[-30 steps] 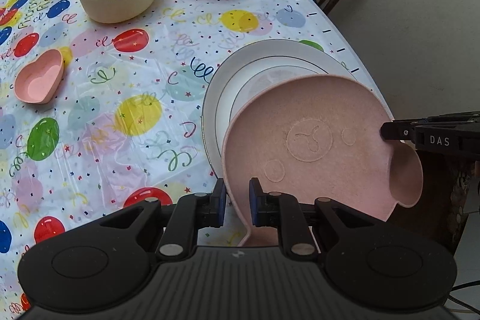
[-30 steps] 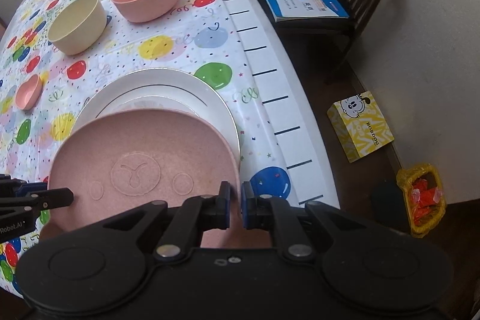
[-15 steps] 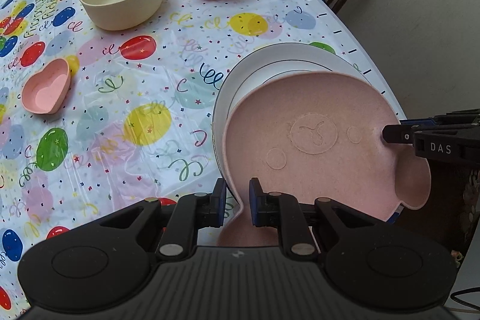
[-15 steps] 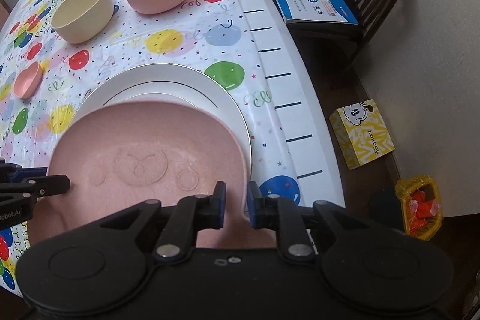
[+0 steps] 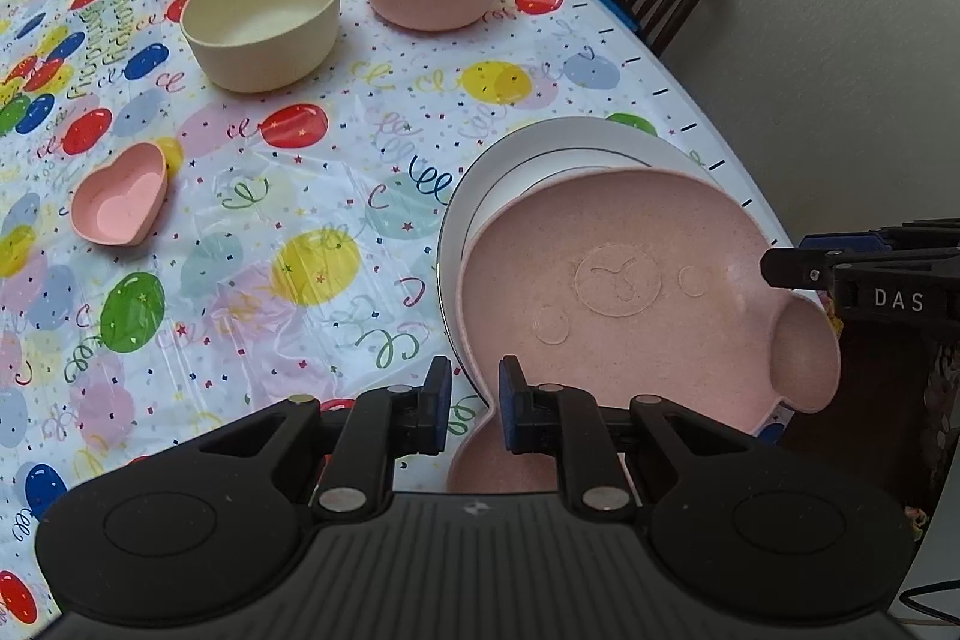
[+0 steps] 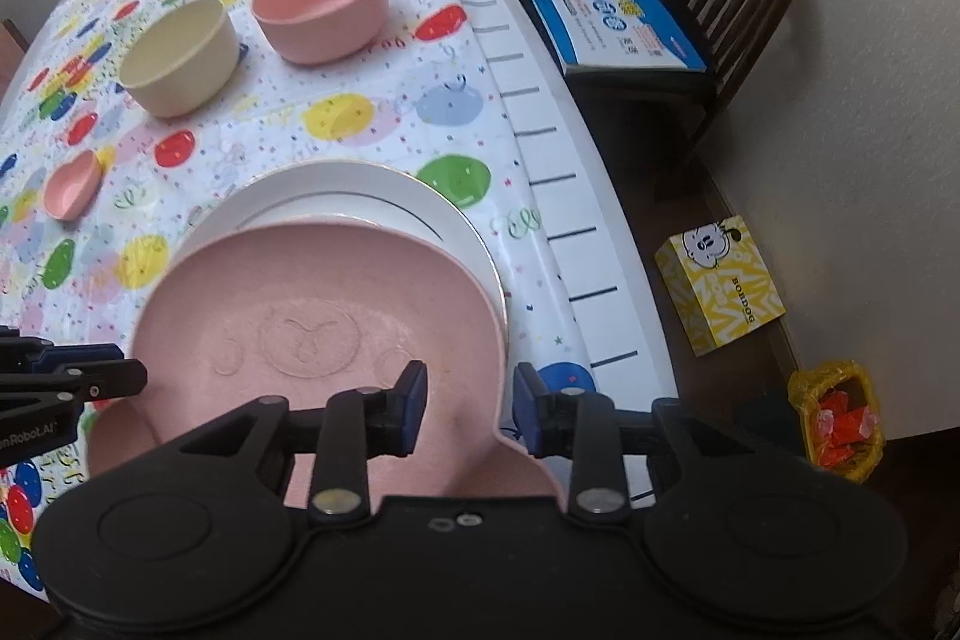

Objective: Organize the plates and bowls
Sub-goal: 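Open both grippers and withdraw from the plate stack, then move both grippers toward the pink bowl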

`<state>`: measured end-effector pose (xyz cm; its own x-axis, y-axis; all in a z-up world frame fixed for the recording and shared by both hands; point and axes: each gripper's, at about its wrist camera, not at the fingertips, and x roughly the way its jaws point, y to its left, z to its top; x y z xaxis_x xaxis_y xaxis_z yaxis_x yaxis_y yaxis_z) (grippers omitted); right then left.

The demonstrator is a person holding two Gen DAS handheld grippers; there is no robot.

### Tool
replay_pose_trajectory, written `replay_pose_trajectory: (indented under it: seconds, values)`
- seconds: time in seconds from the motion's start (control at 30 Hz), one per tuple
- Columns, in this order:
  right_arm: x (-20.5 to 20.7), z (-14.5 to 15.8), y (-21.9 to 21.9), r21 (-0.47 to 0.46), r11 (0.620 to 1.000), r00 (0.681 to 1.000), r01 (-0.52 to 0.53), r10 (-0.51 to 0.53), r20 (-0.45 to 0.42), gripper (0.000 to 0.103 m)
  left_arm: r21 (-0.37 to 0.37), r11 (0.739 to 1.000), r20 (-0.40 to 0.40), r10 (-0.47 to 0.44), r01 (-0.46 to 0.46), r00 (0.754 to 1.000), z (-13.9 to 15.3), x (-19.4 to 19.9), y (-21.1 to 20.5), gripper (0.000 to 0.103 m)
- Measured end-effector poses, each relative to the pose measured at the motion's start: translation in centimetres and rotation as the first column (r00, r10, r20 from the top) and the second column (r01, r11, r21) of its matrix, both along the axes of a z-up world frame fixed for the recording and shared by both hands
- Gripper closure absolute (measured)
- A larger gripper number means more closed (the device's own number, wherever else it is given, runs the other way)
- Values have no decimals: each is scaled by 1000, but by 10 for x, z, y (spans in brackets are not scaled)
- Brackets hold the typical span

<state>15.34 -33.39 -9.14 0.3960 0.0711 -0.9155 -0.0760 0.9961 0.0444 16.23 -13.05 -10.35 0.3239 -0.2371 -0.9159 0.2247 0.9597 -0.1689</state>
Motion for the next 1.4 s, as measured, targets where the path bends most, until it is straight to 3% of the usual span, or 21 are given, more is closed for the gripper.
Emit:
replay_pose_trajectory:
  seconds: [0.17, 0.4, 0.53, 0.7, 0.97, 1.1, 1.4]
  values:
    - [-12, 16, 14, 23, 999, 999, -24, 23, 43, 63, -10, 1000, 53, -4, 4, 999, 16, -11, 9, 74]
    - [-29, 40, 40, 48, 997, 992, -58, 52, 116, 54, -27, 1000, 120, -1, 4, 993, 40, -25, 24, 71]
    - [-38, 54, 51, 64, 996, 985, -67, 56, 163, 43, -34, 999, 188, 14, -8, 982, 57, -35, 35, 40]
    - [-47, 73, 65, 77, 994, 972, -83, 63, 227, 30, -45, 999, 252, 32, -21, 967, 78, -43, 48, 39]
    - [-56, 95, 85, 89, 991, 947, -97, 64, 314, 8, -60, 997, 322, 63, -47, 945, 100, -50, 67, 30]
    - [-58, 105, 91, 100, 990, 933, -100, 58, 354, 3, -69, 995, 343, 87, -68, 935, 106, -47, 74, 24]
    - [-28, 117, 90, 128, 989, 932, -79, 28, 362, 1, -65, 991, 353, 133, -117, 926, 112, -16, 74, 24]
